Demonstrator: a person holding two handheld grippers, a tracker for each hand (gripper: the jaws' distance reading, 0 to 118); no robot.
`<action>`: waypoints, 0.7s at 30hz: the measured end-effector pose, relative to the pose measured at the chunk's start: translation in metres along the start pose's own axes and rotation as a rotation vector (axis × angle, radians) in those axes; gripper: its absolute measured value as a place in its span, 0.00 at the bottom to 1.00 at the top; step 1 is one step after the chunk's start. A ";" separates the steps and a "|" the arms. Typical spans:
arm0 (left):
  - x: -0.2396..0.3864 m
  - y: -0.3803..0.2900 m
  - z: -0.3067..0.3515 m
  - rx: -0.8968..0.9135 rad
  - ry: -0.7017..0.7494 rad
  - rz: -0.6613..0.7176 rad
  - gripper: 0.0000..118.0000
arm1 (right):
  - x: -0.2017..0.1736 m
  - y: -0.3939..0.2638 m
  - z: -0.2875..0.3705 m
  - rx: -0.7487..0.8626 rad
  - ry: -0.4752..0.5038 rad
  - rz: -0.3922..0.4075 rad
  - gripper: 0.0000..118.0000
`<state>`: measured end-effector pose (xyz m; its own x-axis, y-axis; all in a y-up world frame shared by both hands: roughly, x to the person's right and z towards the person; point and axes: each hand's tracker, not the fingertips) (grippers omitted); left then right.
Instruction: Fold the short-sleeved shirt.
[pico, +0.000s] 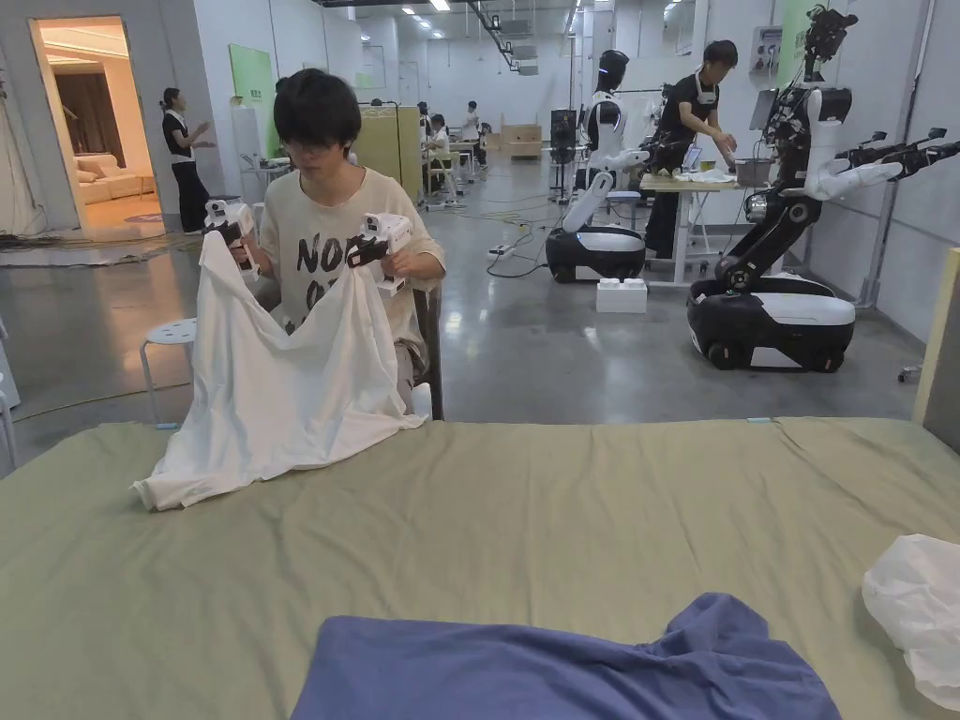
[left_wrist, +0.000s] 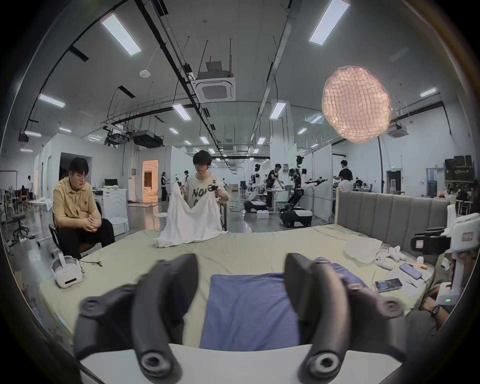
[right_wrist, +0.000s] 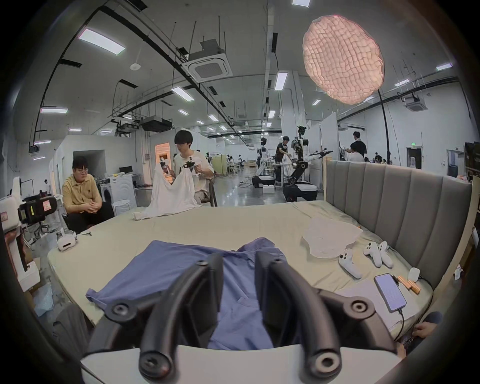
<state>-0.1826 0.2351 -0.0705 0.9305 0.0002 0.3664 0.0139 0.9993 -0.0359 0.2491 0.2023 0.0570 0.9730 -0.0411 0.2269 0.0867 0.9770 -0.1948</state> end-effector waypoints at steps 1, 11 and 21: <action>0.000 0.000 0.001 0.001 -0.008 0.004 0.20 | -0.002 -0.002 0.000 -0.003 -0.012 0.002 0.04; 0.000 -0.005 -0.003 -0.022 -0.006 -0.027 0.00 | -0.006 -0.007 -0.001 -0.035 -0.016 0.020 0.00; -0.045 -0.065 -0.036 -0.373 -0.002 0.054 0.13 | -0.002 -0.018 -0.001 -0.078 -0.006 -0.021 0.00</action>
<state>-0.2122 0.1690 -0.1185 0.9330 0.0528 0.3561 0.0974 0.9153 -0.3909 0.2461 0.1849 0.0589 0.9695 -0.0604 0.2373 0.1241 0.9567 -0.2633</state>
